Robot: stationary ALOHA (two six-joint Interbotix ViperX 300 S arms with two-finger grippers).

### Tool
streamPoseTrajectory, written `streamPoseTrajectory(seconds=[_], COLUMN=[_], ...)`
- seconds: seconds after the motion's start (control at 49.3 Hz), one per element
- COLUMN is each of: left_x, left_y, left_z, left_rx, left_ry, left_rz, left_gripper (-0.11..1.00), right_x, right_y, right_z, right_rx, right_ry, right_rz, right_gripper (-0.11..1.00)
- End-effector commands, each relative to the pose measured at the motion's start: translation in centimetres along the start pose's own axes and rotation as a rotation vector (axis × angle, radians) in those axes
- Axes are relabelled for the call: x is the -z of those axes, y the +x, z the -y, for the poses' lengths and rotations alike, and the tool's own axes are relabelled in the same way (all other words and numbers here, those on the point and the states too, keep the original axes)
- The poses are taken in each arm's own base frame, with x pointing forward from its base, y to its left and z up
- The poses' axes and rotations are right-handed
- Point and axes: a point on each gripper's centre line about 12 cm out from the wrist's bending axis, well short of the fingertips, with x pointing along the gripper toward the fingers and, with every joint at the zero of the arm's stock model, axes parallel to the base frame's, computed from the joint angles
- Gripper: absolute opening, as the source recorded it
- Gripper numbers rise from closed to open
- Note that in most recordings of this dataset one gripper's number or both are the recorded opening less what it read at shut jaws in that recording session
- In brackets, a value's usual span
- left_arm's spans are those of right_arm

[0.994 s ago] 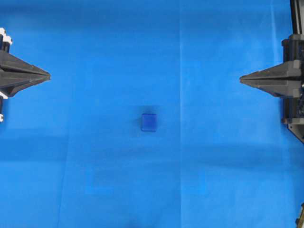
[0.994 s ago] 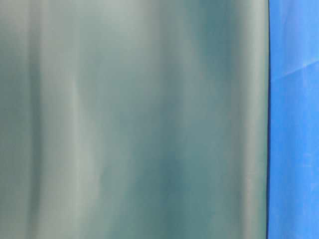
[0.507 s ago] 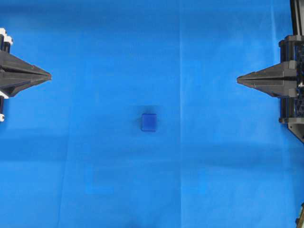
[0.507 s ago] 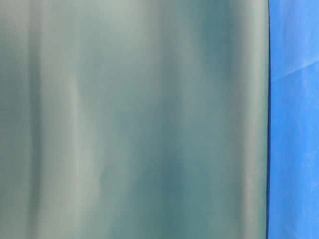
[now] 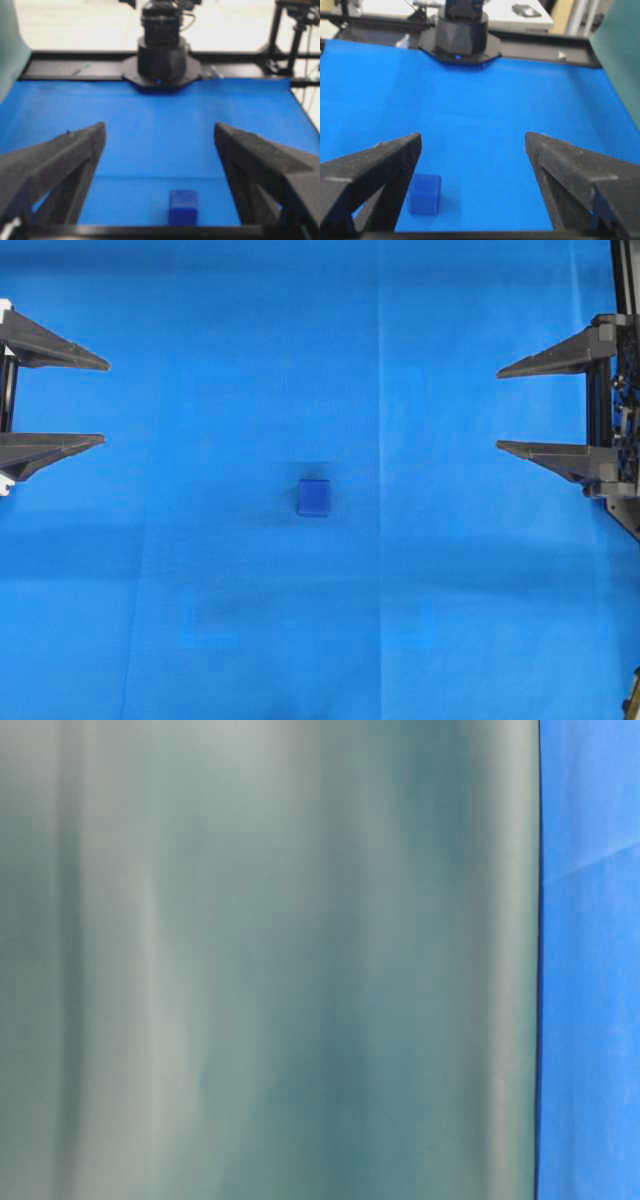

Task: Handover the blue block to the right arm after grasping it with the left arm, then place it in the designated position.
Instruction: 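Open both grippers and start moving the left gripper toward the blue cube, then lower the open left gripper over the blue cube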

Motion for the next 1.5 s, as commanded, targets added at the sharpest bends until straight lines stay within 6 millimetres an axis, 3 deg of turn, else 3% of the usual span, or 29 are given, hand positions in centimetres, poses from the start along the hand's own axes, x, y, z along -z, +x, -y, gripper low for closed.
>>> streamPoseTrajectory(seconds=[0.0,0.264,0.406,0.669,1.156,1.318,1.48], left_x=[-0.2,-0.4,-0.4,0.4,0.2,0.2,0.6], left_y=[0.2,0.3,1.3,6.2,17.2,19.4,20.3], left_z=[0.0,0.0,0.0,0.0,0.3,0.3,0.3], left_rx=[-0.001,-0.001,0.000,0.001,0.011,0.011,0.011], left_ry=[0.002,-0.005,0.003,-0.004,0.006,0.008,0.005], left_rz=[0.003,0.014,0.025,-0.008,-0.011,-0.029,-0.074], left_gripper=[0.92,0.92,0.92,0.92,0.92,0.92,0.92], right_x=[-1.1,-1.2,-1.4,-1.3,-1.3,-1.3,-1.3], right_y=[0.3,0.3,0.3,0.5,0.7,0.7,0.7], right_z=[0.0,0.0,0.0,0.0,0.1,0.0,0.0], right_rx=[0.004,0.004,0.004,0.005,0.006,0.005,0.005], right_ry=[0.006,0.006,0.006,0.008,0.008,0.005,0.005], right_rz=[0.025,0.029,0.046,0.045,0.040,0.040,0.043], right_gripper=[0.97,0.98,0.98,0.98,0.98,0.98,0.98])
